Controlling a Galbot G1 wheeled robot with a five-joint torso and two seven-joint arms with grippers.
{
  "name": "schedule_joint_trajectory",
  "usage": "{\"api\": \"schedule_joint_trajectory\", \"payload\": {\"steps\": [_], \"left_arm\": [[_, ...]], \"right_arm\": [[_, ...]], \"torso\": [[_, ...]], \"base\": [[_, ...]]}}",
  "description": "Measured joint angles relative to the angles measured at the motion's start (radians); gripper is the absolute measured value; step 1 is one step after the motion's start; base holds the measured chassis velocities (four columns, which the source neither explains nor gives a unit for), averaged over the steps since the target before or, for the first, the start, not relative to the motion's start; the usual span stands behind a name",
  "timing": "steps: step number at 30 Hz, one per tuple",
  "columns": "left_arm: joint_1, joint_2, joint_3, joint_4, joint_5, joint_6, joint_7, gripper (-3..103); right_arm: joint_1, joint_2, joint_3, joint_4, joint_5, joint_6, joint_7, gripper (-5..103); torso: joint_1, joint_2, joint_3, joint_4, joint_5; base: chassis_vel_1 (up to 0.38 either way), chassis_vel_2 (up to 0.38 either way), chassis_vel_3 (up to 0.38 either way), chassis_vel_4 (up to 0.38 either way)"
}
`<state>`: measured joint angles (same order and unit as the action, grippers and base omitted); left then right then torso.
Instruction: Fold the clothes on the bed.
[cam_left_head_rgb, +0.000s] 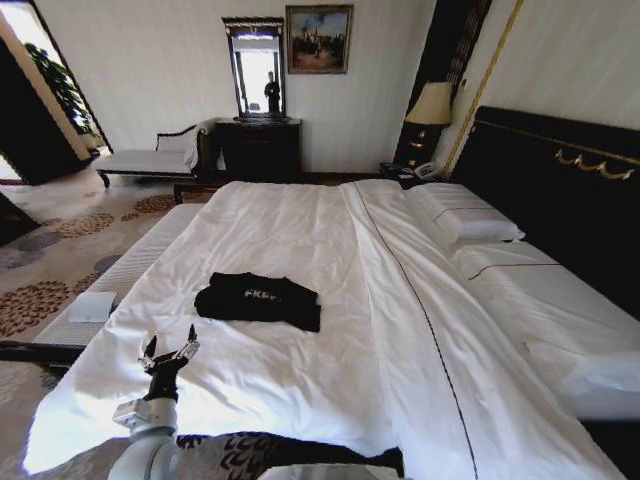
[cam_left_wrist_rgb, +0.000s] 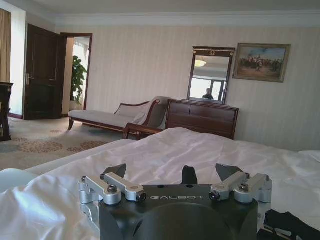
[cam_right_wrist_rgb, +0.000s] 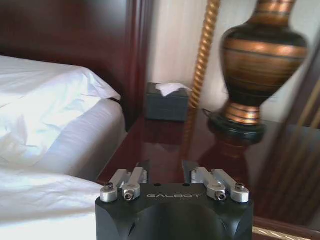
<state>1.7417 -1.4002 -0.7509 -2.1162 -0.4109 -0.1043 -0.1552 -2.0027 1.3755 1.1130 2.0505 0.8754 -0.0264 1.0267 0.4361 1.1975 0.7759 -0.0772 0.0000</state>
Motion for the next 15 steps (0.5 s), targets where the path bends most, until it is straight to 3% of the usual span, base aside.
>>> {"api": "schedule_joint_trajectory", "payload": {"steps": [2, 4, 7, 8, 10, 11, 13, 15], "left_arm": [[0.001, 0.0, -0.001, -0.001, 0.0, 0.0, 0.0, 100], [0.001, 0.0, -0.001, -0.002, 0.0, 0.0, 0.0, 100], [0.001, -0.004, 0.005, -0.009, 0.006, 0.002, 0.0, 100], [0.001, -0.004, 0.005, -0.009, 0.006, 0.002, 0.0, 100], [0.011, -0.005, 0.007, -0.027, 0.006, 0.005, 0.0, 100], [0.011, -0.005, 0.007, -0.027, 0.006, 0.005, 0.0, 100], [0.027, 0.003, 0.005, -0.052, -0.001, 0.012, 0.0, 100], [0.032, 0.008, 0.005, -0.061, -0.003, 0.015, 0.001, 100]], "right_arm": [[-0.035, 0.011, 0.015, 0.113, 0.037, -0.054, 0.071, 50], [-0.044, 0.014, 0.021, 0.151, 0.048, -0.061, 0.078, 50], [-0.01, 0.002, 0.035, 0.199, 0.048, -0.058, 0.065, 66], [-0.01, 0.002, 0.035, 0.199, 0.048, -0.058, 0.065, 66], [0.031, -0.021, 0.035, 0.216, 0.053, -0.036, 0.021, 78], [0.031, -0.021, 0.035, 0.216, 0.053, -0.036, 0.021, 78], [0.063, -0.04, 0.024, 0.24, 0.065, 0.011, -0.08, 88], [0.07, -0.044, 0.019, 0.246, 0.07, 0.029, -0.118, 88]], "torso": [[0.0, 0.0, 0.0, -0.0001, -0.0004], [0.0, 0.0, 0.0, -0.0002, -0.0005], [0.0, 0.0, 0.0, -0.0002, -0.0002], [0.0, 0.0, 0.0, -0.0002, -0.0002], [0.0, 0.0, 0.0, 0.0, 0.0002], [0.0, 0.0, 0.0, 0.0, 0.0002], [0.0, 0.0, 0.0, 0.0003, 0.0002], [0.0, 0.0, 0.0, 0.0002, 0.0002]], "base": [[0.0, 0.0, 0.0, 0.0], [0.0, 0.0, 0.0, 0.0], [0.0, 0.0, 0.0, 0.0], [0.0, 0.0, 0.0, 0.0], [0.0, 0.0, 0.0, 0.0], [0.0, 0.0, 0.0, 0.0], [0.0, 0.0, 0.0, 0.0], [0.0, 0.0, 0.0, 0.0]]}}
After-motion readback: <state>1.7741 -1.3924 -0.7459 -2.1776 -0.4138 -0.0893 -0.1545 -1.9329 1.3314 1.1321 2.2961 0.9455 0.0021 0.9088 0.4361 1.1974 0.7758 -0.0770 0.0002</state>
